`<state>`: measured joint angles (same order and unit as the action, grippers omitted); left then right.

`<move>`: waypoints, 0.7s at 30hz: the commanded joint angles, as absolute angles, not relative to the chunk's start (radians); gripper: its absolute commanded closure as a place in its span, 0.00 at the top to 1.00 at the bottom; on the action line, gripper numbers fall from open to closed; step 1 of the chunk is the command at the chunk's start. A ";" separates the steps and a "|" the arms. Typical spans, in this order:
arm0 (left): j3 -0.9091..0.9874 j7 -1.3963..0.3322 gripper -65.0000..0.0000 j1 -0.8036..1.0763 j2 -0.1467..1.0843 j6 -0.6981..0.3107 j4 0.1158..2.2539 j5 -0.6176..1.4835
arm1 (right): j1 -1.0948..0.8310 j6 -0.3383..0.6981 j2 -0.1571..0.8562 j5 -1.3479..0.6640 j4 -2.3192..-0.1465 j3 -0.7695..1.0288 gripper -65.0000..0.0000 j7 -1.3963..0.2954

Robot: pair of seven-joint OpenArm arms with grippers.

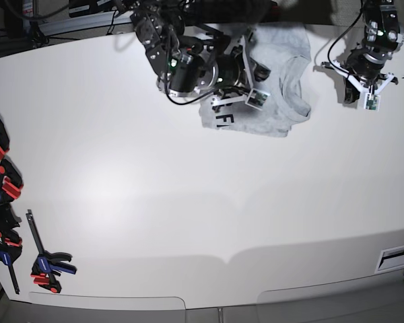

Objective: Fold the T-shirt properly
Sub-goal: 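Carry the folded shirt with the right gripper beside the clamps and release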

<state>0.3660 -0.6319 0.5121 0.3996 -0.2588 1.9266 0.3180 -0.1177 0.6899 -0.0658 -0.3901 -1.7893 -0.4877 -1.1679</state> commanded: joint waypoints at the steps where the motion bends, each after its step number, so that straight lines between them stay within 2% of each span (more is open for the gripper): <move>1: 0.374 -0.609 0.00 0.512 0.413 -0.255 1.946 0.325 | -0.094 0.698 -0.069 -0.397 -1.766 -0.493 0.00 -1.146; 11: 0.374 -0.612 0.00 0.513 0.413 -0.255 1.946 0.327 | 0.091 0.690 -0.064 -0.180 -1.367 -0.542 0.00 -1.045; 14: 0.374 -0.612 0.00 0.513 0.413 -0.255 1.946 0.327 | 0.126 0.525 -0.062 -0.046 -1.258 -0.496 0.00 -0.986; 17: 0.374 -0.612 0.00 0.513 0.413 -0.255 1.946 0.327 | 0.130 0.344 -0.042 -0.007 -1.195 -0.358 0.00 -0.866; 19: 0.374 -0.612 0.00 0.513 0.413 -0.255 1.946 0.327 | 0.130 0.299 -0.029 -0.006 -1.176 -0.224 0.00 -0.841; 21: 0.374 -0.611 0.00 0.512 0.413 -0.255 1.946 0.328 | 0.130 0.296 -0.020 -0.007 -1.175 -0.070 0.00 -0.842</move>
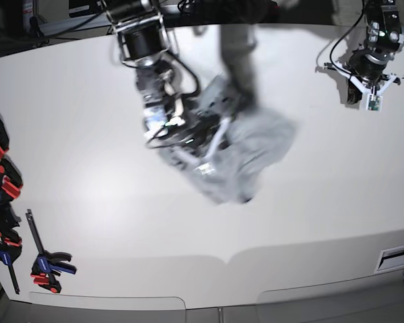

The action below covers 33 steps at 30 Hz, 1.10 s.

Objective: Fold the T-shirt properly
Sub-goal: 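Carry the folded shirt with the right gripper beside the clamps and release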

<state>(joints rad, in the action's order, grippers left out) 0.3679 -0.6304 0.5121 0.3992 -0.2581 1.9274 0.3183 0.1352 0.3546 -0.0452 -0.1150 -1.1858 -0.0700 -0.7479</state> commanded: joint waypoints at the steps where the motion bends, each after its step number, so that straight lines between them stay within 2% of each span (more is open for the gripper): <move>1: 0.374 -0.606 0.00 0.512 0.413 -0.255 1.946 0.328 | 0.130 0.288 -0.016 -0.007 -1.175 0.013 0.00 -0.841; 7: 0.374 -0.605 0.00 0.511 0.414 -0.255 1.946 0.361 | 0.117 0.284 0.030 -0.102 -1.175 0.477 0.00 -0.847; 12: 0.373 -0.610 0.00 0.501 0.443 -0.255 1.946 0.388 | 0.059 0.285 0.109 -0.142 -1.175 0.686 0.00 -0.836; 18: 0.373 -0.613 0.00 0.487 0.471 -0.255 1.946 0.392 | -0.083 0.346 0.186 -0.221 -1.175 0.734 0.00 -0.845; 22: 0.373 -0.613 0.00 0.481 0.471 -0.255 1.946 0.396 | -0.134 0.391 0.188 -0.249 -1.175 0.733 0.00 -0.844; 28: 0.373 -0.620 0.00 0.482 0.471 -0.255 1.946 0.395 | -0.134 0.405 0.199 -0.248 -1.181 0.732 0.00 -0.855; 33: 0.374 -0.558 0.00 0.480 0.472 -0.255 1.950 0.402 | -0.128 0.412 0.235 -0.365 -1.345 0.734 0.00 -0.857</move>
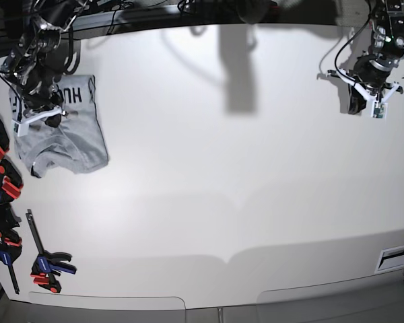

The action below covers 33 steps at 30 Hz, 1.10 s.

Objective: Fold the T-shirt properly

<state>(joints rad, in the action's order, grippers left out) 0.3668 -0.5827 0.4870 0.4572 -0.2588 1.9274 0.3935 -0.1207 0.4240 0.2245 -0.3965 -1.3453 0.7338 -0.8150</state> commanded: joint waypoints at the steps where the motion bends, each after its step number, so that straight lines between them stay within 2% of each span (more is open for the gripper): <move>1: 0.374 -0.543 0.00 0.476 0.471 -0.255 1.957 0.402 | -0.121 0.412 0.245 -0.382 -1.398 0.734 0.00 -0.858; 5: 0.374 -0.531 0.00 0.447 0.471 -0.255 2.004 0.402 | -0.082 0.416 0.262 -0.421 -1.614 0.734 0.00 -0.888; 8: 0.376 -0.574 0.00 0.458 0.471 -0.255 2.090 0.382 | -0.099 0.477 0.260 -0.452 -1.762 0.734 0.00 -0.971; 12: 0.428 -0.607 0.00 0.577 0.471 -0.254 2.236 0.349 | -0.285 0.502 0.234 -0.522 -1.951 0.736 0.00 -1.009; 19: 0.551 -0.713 0.00 0.873 0.463 -0.255 2.348 0.391 | -0.657 0.545 0.088 -0.615 -2.261 0.823 0.00 -1.011; 22: 0.549 -0.730 0.00 1.021 0.463 -0.255 2.314 0.478 | -0.789 0.571 0.028 -0.640 -2.255 0.820 0.00 -1.027; 25: 0.538 -0.723 0.00 1.148 0.463 -0.263 2.223 0.550 | -0.871 0.573 0.031 -0.640 -2.175 0.795 0.00 -1.084; 30: 0.459 -0.663 0.00 1.222 0.463 -0.336 1.950 0.570 | -0.934 0.604 0.094 -0.711 -1.865 0.743 0.00 -1.066; 33: 0.391 -0.550 0.00 1.198 0.464 -0.370 1.726 0.570 | -0.936 0.645 0.135 -0.717 -1.631 0.653 0.00 -1.022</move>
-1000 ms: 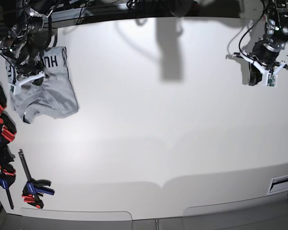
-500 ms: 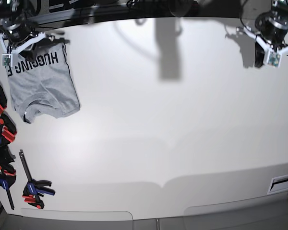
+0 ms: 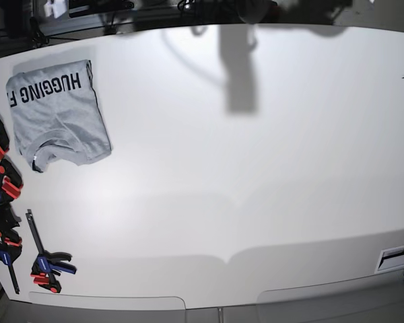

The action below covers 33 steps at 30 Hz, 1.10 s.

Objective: Fold the T-shirt properly

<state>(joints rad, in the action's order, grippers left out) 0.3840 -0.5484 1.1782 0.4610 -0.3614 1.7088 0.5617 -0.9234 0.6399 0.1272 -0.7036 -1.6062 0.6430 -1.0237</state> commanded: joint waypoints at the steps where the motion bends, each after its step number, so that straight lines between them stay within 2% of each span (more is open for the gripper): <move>1: 0.362 -0.499 0.00 1.182 0.464 -0.380 1.650 0.570 | -0.936 0.647 0.152 -0.714 -1.545 0.611 0.00 -0.989; 4: 0.263 -0.348 0.00 1.104 0.463 -0.398 1.429 0.570 | -0.901 0.657 0.208 -0.667 -1.284 0.459 0.00 -0.843; 9: 0.101 -0.105 0.00 0.897 0.443 -0.397 1.095 0.562 | -0.715 0.640 0.262 -0.424 -0.897 0.210 0.00 -0.526; 11: 0.061 -0.080 0.00 0.805 0.412 -0.397 0.984 0.521 | -0.615 0.588 0.263 -0.356 -0.772 0.133 0.00 -0.421; 14: 0.025 -0.080 0.00 0.685 0.366 -0.397 0.844 0.482 | -0.470 0.493 0.242 -0.316 -0.636 0.039 0.00 -0.389; 19: 0.022 -0.080 0.00 0.571 0.308 -0.397 0.719 0.472 | -0.321 0.363 0.185 -0.285 -0.523 -0.054 0.00 -0.349; 26: 0.022 -0.070 0.00 0.525 0.292 -0.395 0.706 0.470 | -0.280 0.218 0.107 -0.281 -0.506 -0.065 0.00 -0.266; 29: 0.022 -0.018 0.00 0.504 0.288 -0.369 0.707 0.379 | -0.281 0.156 0.081 -0.209 -0.496 -0.065 0.00 -0.223; 33: 0.022 -0.002 0.00 0.477 0.279 -0.289 0.706 0.277 | -0.280 0.138 0.064 -0.183 -0.492 -0.065 0.00 -0.198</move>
